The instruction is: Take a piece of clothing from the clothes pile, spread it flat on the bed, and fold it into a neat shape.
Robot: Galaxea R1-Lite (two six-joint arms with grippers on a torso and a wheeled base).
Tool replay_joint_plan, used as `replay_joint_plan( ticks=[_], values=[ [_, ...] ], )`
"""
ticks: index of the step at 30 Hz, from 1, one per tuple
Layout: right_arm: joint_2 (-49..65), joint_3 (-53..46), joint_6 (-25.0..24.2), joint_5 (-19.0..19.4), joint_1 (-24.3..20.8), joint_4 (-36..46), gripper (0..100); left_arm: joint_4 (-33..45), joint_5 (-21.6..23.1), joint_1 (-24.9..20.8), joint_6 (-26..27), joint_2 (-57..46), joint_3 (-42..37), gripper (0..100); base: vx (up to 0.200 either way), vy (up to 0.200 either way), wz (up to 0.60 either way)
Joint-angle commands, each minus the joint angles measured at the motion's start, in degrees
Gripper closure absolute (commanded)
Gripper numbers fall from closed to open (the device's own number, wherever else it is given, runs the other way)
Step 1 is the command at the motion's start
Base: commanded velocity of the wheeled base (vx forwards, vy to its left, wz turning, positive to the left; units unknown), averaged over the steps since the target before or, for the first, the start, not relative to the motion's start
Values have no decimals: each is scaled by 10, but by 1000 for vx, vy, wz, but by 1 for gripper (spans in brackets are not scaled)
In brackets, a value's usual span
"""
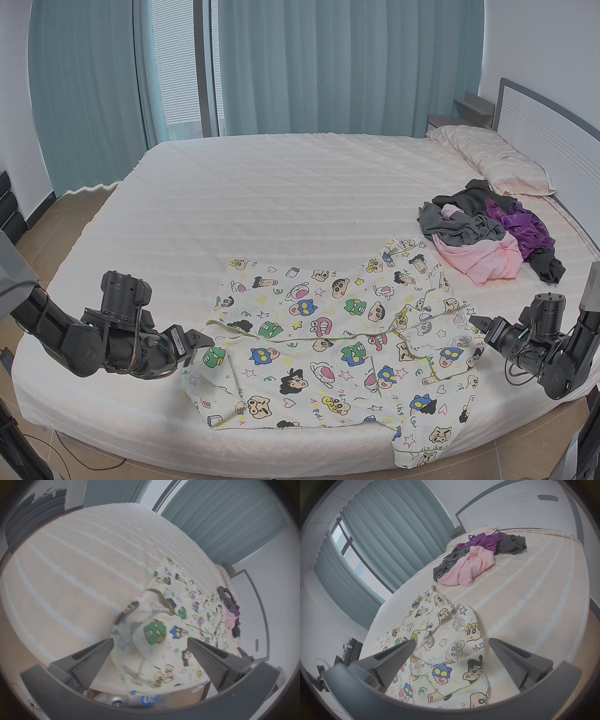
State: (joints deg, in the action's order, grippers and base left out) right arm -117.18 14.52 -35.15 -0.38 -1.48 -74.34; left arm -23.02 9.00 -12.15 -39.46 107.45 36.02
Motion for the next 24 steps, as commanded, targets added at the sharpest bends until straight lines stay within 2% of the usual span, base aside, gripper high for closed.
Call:
replay_joint_plan(
  ticks=[1, 2, 18, 19, 24],
  values=[
    [0, 0, 0, 0, 0, 0, 0, -2, 2, -43, -41, -8, -3, 0, 0, 0, 0],
    [0, 0, 0, 0, 0, 0, 0, -4, 1, -52, -60, 1, -3, 0, 0, 0, 0],
    [0, 0, 0, 0, 0, -1, 0, -5, -4, -66, -64, 72, 17, 0, 0, 0, 0],
    [0, 0, 0, 0, 0, -1, 0, -5, -4, -66, -64, 72, 17, 100, 0, 0, 0],
    [-2, -3, 0, 0, 0, -16, 0, -5, -59, -55, -76, 112, 62, 100, 0, 0, 0]
  ],
)
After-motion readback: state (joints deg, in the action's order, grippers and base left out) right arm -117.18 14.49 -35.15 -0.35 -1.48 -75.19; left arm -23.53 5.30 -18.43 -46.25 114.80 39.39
